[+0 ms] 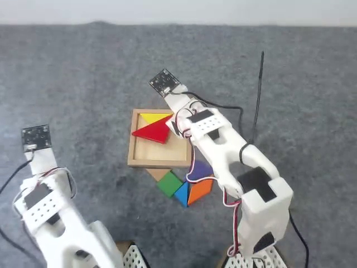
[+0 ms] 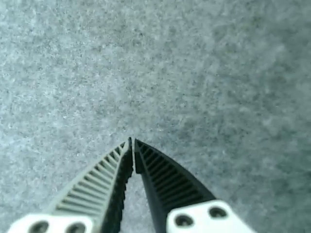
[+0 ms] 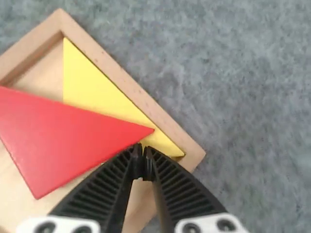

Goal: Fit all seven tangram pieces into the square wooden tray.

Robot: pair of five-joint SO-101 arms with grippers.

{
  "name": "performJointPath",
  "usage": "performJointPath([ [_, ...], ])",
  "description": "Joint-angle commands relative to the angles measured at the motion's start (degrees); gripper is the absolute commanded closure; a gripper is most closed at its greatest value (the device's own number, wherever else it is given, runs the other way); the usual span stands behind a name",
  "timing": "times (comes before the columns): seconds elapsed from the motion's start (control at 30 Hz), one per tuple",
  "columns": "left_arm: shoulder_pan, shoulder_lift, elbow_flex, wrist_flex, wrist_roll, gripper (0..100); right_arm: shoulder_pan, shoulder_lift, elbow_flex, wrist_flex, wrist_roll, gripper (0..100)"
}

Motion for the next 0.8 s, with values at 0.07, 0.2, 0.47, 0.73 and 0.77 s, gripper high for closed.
performJointPath([
  [0.07, 0.2, 0.2, -0.4, -1.4, 0.3, 99, 0.4, -1.5, -4.0, -0.7, 1.0, 99.1],
  [0.2, 0.2, 0.2, -0.3, -2.0, 0.4, 99, -0.4, -1.2, -4.7, -1.0, 1.0, 99.1],
  [0.47, -1.1, 0.2, -0.3, -2.1, 0.5, 99, -3.3, -0.2, -4.7, -3.8, 1.0, 99.1],
  [0.73, -1.1, 0.2, -0.3, -2.1, 0.5, 99, -3.6, 4.7, -9.8, -4.0, 1.0, 99.1],
  [0.77, -1.1, 0.2, -0.3, -2.1, 0.5, 99, -4.1, 4.9, -9.9, -4.0, 1.0, 99.1],
])
